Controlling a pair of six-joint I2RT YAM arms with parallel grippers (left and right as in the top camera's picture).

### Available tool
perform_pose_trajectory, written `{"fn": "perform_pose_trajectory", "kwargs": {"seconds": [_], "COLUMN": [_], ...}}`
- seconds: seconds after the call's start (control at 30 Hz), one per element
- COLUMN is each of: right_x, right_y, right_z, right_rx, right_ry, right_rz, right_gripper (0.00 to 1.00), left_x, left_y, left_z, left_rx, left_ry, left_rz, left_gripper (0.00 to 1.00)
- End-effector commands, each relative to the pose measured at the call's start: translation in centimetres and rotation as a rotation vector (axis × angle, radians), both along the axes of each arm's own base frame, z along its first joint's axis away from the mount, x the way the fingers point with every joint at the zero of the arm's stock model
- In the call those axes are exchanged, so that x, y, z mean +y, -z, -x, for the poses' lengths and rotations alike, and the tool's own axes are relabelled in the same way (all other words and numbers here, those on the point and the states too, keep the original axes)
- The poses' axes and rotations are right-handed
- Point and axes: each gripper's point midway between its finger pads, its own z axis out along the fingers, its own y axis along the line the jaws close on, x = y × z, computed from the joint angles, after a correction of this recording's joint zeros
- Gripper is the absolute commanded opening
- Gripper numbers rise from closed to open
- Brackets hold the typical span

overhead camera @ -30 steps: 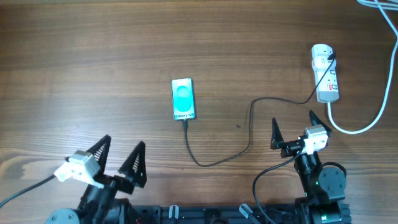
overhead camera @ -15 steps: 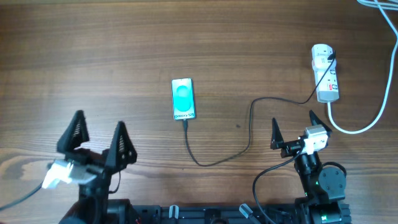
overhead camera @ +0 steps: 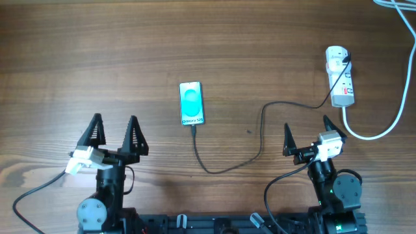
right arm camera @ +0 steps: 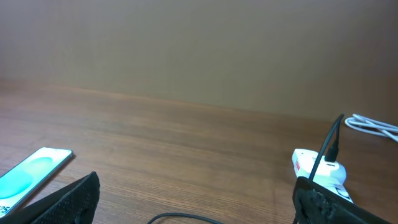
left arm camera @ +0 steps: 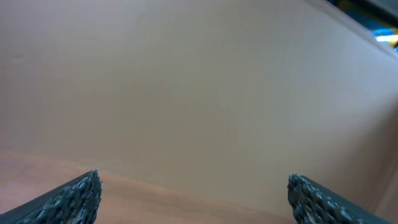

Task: Plug charger to phone and switch on socket

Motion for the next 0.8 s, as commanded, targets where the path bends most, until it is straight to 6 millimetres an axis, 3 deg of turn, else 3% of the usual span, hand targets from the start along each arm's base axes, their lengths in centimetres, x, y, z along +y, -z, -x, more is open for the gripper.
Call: {"fn": "perform_pose_trajectory", "kwargs": {"seconds": [0.0,0.27,0.37,0.77], "right_x": [-0.2,-0.2,-0.2,-0.2], "right_y": [-0.2,-0.2,-0.2,-0.2], "right_z": [0.0,0.0,0.0,0.0], "right_rx": [-0.01,-0.01,-0.01,-0.01], "right_ry": [0.011,0.011,0.011,0.011], "right_rz": [0.008,0.008,0.008,0.008], "right_gripper": [1.0,1.0,1.0,1.0], "left_x": [0.4,0.9,0.8,0.8], "left_y": [2.7,10.9,10.9,10.9], "left_z": [-0.8,-1.5,-1.5,-1.6], "left_rx": [0.075,0.409,0.404,0.405], "left_ry": [-0.029,-0.068,-0.073,-0.073], "left_rz": [0.001,-0.1,-0.169,-0.168], "left_gripper": [1.0,1.0,1.0,1.0]}}
